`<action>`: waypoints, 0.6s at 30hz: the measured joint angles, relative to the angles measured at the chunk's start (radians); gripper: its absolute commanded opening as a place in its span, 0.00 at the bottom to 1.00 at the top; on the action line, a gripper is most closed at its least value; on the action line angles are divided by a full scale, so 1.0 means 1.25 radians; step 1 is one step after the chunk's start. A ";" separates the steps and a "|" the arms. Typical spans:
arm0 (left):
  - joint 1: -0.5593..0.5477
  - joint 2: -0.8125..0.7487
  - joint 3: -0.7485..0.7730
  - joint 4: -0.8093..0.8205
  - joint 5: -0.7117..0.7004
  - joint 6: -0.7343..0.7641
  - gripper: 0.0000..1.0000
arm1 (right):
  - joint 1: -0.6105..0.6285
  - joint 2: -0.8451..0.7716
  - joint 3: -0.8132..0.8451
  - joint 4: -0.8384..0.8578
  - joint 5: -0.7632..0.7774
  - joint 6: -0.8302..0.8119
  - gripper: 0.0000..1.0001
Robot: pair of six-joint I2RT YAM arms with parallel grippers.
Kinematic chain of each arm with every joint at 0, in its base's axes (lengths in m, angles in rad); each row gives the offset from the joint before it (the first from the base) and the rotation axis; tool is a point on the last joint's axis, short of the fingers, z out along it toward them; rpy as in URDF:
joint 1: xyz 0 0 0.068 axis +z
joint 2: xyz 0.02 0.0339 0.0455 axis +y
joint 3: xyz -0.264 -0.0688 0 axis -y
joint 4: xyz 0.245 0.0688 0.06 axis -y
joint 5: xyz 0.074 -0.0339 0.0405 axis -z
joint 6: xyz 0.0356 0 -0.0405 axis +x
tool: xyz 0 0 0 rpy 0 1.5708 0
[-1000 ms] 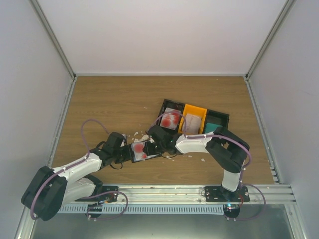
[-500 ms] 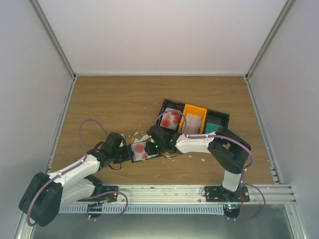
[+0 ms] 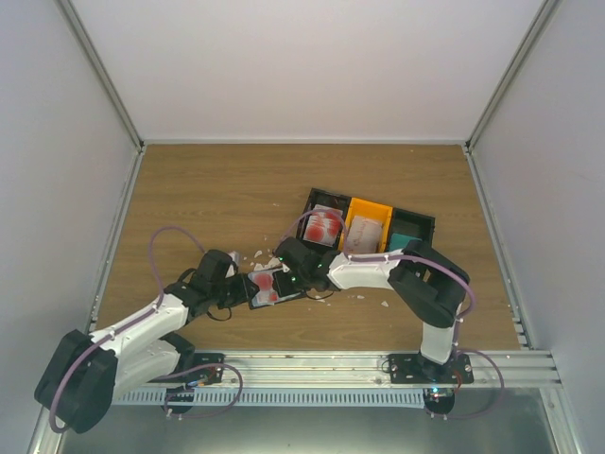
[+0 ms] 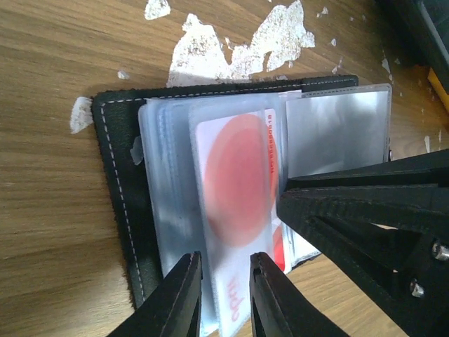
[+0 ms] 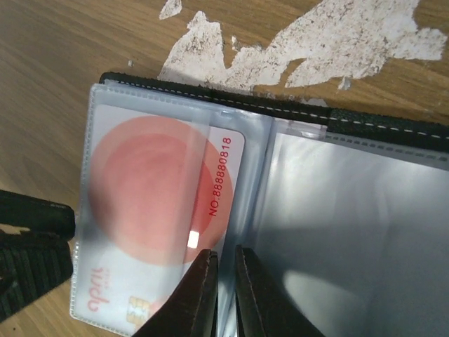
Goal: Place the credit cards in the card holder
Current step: Turn over the card slot in the card holder.
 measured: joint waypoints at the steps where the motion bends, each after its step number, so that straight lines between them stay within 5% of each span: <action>1: 0.001 0.004 0.000 0.004 0.005 0.000 0.23 | 0.001 0.004 0.003 -0.003 0.000 -0.003 0.08; 18: 0.041 0.049 -0.025 0.086 0.105 0.003 0.36 | 0.003 0.018 0.023 -0.018 0.006 -0.007 0.03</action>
